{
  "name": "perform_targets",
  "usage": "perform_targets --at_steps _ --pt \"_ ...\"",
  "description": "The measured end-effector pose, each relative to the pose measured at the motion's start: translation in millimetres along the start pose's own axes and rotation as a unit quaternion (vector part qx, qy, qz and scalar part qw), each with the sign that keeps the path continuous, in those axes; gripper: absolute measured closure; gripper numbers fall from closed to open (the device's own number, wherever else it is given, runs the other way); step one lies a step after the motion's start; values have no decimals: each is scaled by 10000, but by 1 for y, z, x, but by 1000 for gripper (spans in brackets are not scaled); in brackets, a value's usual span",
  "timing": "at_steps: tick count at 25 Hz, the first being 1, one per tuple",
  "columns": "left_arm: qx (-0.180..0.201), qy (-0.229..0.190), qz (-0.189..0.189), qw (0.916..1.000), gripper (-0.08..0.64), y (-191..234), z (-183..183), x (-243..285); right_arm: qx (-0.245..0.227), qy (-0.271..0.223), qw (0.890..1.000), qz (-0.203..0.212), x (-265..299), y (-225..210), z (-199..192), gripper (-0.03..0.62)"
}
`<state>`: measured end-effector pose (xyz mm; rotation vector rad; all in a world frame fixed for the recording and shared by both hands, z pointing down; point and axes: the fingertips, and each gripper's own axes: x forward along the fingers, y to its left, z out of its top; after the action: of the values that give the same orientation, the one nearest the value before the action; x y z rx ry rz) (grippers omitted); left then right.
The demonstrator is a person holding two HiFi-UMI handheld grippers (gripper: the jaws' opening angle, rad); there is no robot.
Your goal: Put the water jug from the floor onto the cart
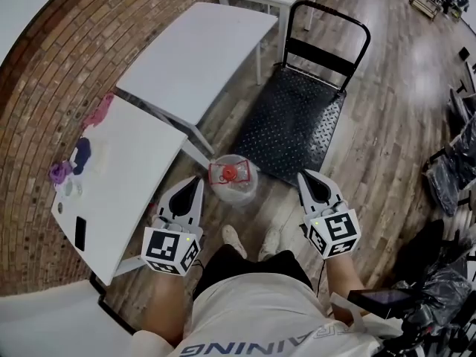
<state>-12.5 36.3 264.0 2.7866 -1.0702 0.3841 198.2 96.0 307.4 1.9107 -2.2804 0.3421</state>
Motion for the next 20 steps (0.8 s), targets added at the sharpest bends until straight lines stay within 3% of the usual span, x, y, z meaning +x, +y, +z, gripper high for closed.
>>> perform_targets --at_steps 6,10,16,20 --pt "-248 -72 -86 9996 558 33 -3 22 -240 38 9997 30 37 7 20 588" --pt "-204 -269 -219 9992 558 57 14 36 -391 -44 9992 -35 61 13 45 588" --pt "-339 -381 -37 9987 558 130 16 42 -582 -142 9982 -14 118 36 77 588" --pt "-405 -304 -11 9987 558 166 0 47 -675 -108 9977 33 149 56 73 587"
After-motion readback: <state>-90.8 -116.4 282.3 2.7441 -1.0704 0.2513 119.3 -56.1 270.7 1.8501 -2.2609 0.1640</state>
